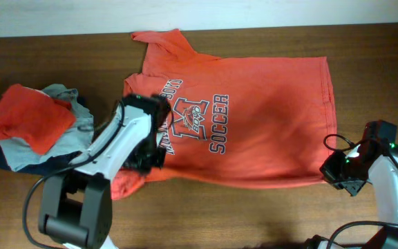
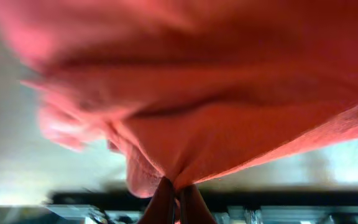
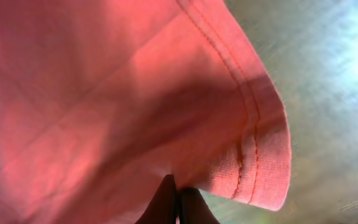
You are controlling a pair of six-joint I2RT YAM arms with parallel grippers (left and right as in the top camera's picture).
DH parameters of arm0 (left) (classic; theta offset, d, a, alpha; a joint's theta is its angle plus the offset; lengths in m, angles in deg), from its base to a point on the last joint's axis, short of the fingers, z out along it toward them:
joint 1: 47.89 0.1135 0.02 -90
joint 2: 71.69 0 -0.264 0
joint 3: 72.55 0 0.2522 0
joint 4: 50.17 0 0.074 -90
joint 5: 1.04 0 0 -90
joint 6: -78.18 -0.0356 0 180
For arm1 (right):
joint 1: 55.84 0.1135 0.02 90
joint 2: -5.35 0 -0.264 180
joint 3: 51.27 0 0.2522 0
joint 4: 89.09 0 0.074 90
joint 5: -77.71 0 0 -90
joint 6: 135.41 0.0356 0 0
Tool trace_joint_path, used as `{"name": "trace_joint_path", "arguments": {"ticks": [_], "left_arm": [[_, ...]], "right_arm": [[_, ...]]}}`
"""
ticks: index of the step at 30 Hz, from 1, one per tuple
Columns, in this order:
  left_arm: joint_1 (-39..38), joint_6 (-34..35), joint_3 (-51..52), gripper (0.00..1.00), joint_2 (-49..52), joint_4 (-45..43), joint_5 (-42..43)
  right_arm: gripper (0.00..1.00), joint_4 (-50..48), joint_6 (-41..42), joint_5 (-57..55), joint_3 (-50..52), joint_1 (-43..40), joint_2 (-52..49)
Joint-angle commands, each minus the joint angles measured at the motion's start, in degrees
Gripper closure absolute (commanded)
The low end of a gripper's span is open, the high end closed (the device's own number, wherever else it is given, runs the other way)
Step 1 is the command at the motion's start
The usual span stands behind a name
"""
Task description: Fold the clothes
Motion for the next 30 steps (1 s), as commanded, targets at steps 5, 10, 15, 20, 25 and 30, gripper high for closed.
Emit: {"name": "trace_joint_path", "arguments": {"ticks": [5,10,15,20,25,30], "left_arm": [[0.00,-8.20,-5.79,1.00,-1.88,-8.57,-9.14],[0.00,-11.30,-5.79,1.00,-1.88,-19.21,-13.97],[-0.02,-19.26,-5.79,0.99,-1.86,-29.27,-13.92],[-0.02,-25.35,-5.77,0.93,-1.01,-36.20,-12.90],[0.04,-25.31,-5.77,0.47,1.42,-36.44,-13.86],[0.63,-23.74,-5.79,0.28,1.68,-33.11,-18.08]], "right_arm": [[0.96,-10.91,-5.35,10.71,-1.29,0.07,0.09],[0.96,-17.25,-3.48,10.62,-1.29,0.07,-0.92],[0.95,-22.08,-3.48,10.69,-1.29,0.07,-3.13],[0.93,-27.96,-3.48,11.15,-1.29,0.07,-5.90],[0.25,-30.56,-3.45,12.00,-1.29,0.07,-6.34],[0.22,-28.41,-3.48,12.39,-1.29,0.07,-6.34]]}}
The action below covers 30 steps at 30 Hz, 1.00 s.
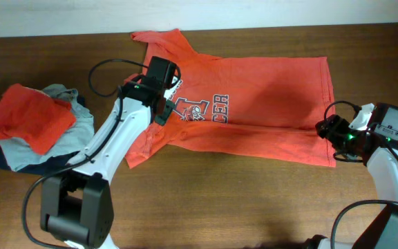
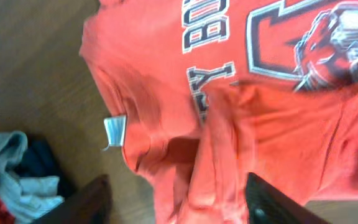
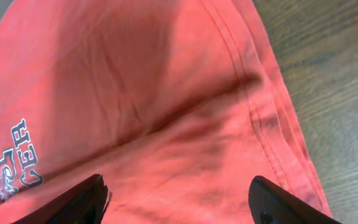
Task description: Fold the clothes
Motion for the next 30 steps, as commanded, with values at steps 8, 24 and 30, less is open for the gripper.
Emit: {"name": "trace_joint_path", "arguments": {"ticks": [8,24,30], "left_arm": [[0.83,5.90,1.14,0.36,1.05,13.29,12.96],[0.85,8.26,10.71,0.57,1.16,7.34,5.05],[0.87,8.52,15.21,0.57,1.16,7.41,5.01]], "right_arm": [[0.21,5.51,0.22,1.20,-0.90,0.07,-0.31],[0.21,5.55,0.22,1.20,-0.90,0.07,-0.31],[0.21,5.90,0.22,1.18,-0.90,0.07,-0.31]]}}
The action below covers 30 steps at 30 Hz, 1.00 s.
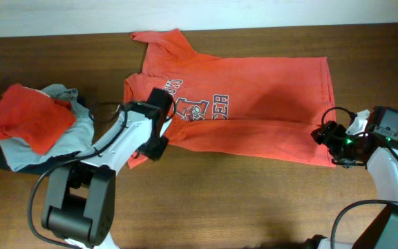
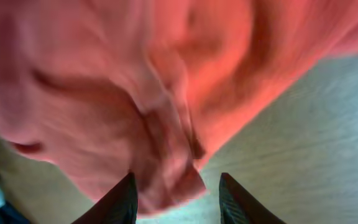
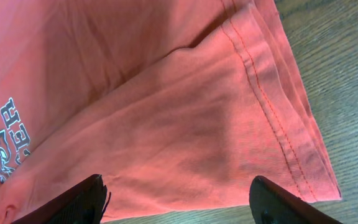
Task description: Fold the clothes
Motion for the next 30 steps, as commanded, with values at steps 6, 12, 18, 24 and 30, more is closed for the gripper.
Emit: {"name": "trace_joint_path", "arguments": {"ticks": [6,12,18,24,30], "left_arm": [[0.20,0.96,2.58,0.93,0.26,-1.86,-3.48],[0.15,1.18,-4.50,1.00,0.26,3.67,-6.51],[0.15,1.14,-15.19,0.99,0.26,8.00,-11.89],[1.66,-1.99,-19.93,1.00,0.26,-1.88,-14.25],[3.37,-5.14,-20.26,1.00,0.26,-8.70,-6.19]], "right_arm": [[0.21,-0.09,0.20,0.72,-0.85,0.07,-0.28],[0.21,-0.11,0.20,0.72,-0.85,0.04,-0.28],[0.21,-0.07,0.20,0.72,-0.85,0.07,-0.28],[0.21,-0.11,0.20,0.72,-0.85,0.04,-0.28],[0.21,0.04,0.20,0.72,-0.85,0.07,-0.28]]}}
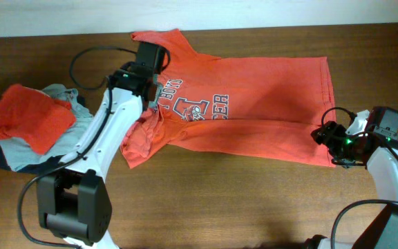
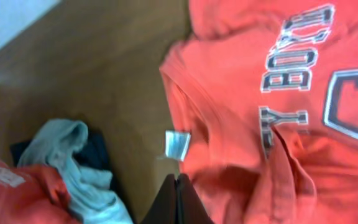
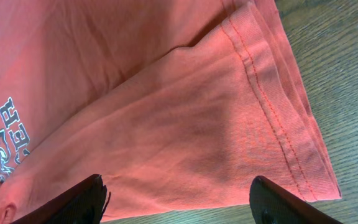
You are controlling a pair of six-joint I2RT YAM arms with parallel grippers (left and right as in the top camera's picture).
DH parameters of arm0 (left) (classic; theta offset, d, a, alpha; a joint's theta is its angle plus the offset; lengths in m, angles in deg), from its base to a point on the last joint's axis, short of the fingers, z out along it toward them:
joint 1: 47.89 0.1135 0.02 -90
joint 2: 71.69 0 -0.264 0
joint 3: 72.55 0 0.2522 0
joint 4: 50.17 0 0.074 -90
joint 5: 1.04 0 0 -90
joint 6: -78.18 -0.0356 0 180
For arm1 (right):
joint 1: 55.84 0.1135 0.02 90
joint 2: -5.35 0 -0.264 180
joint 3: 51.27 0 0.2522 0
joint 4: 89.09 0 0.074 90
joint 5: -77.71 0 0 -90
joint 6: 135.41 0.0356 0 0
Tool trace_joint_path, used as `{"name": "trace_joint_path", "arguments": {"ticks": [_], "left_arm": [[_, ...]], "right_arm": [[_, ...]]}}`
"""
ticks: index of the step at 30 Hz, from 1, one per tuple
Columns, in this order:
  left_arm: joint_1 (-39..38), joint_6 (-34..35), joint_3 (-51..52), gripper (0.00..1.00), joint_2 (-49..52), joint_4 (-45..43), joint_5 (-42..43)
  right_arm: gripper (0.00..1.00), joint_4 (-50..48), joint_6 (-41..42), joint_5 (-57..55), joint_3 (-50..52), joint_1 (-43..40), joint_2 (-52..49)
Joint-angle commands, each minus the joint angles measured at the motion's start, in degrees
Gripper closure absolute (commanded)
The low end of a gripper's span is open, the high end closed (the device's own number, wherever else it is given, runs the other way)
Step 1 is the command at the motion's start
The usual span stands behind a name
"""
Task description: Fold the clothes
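Note:
An orange T-shirt (image 1: pixel 254 111) with a soccer print lies spread on the wooden table, its near edge folded up over the print. My left gripper (image 1: pixel 146 69) hovers at the collar; in the left wrist view it (image 2: pixel 176 200) is shut with nothing between the fingers, beside the collar tag (image 2: pixel 178 144). My right gripper (image 1: pixel 325 138) stands open over the shirt's near right corner; in the right wrist view it (image 3: pixel 178 205) spans the folded hem (image 3: pixel 272 124) without touching it.
A pile of other clothes (image 1: pixel 33 124), orange, grey and dark blue, sits at the table's left and shows in the left wrist view (image 2: pixel 61 162). Bare wood (image 1: pixel 254 200) runs along the near side. A crumpled sleeve (image 1: pixel 140 138) lies at the near left.
My left gripper has gone from the near left sleeve to the collar farther back, and from open to shut. The sleeve lies looser and wider. The right arm has not moved.
At first both grippers were shut on the shirt's near edge, left by the sleeve, right at the hem corner. Then the edge lay folded over the print and both were open. The left then sat open at the near sleeve, and is now shut at the collar.

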Motion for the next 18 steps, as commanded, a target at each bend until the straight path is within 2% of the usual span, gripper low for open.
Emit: {"name": "trace_joint_path", "arguments": {"ticks": [1,3,5,8,13,18], "left_arm": [[0.57,-2.01,-0.96,1.00,-0.17,3.23,9.57],[0.50,-1.16,-0.55,0.88,0.52,8.90,19.71],[0.22,-0.28,0.94,0.79,1.81,10.27,24.20],[-1.90,-0.28,2.93,0.68,7.13,9.77,24.13],[-2.67,2.40,2.93,0.66,11.82,5.33,19.87],[-2.62,3.06,2.93,0.64,12.07,3.23,14.91]], "right_arm": [[0.21,0.09,0.24,0.72,-0.85,0.07,-0.17],[0.21,0.35,0.24,0.72,-0.85,0.04,-0.17],[0.21,0.33,0.24,0.72,-0.85,0.07,-0.17],[0.21,0.28,0.24,0.72,-0.85,0.07,-0.17],[0.21,0.76,0.24,0.72,-0.85,0.07,-0.17],[0.21,1.31,0.24,0.72,-0.85,0.07,-0.17]]}}
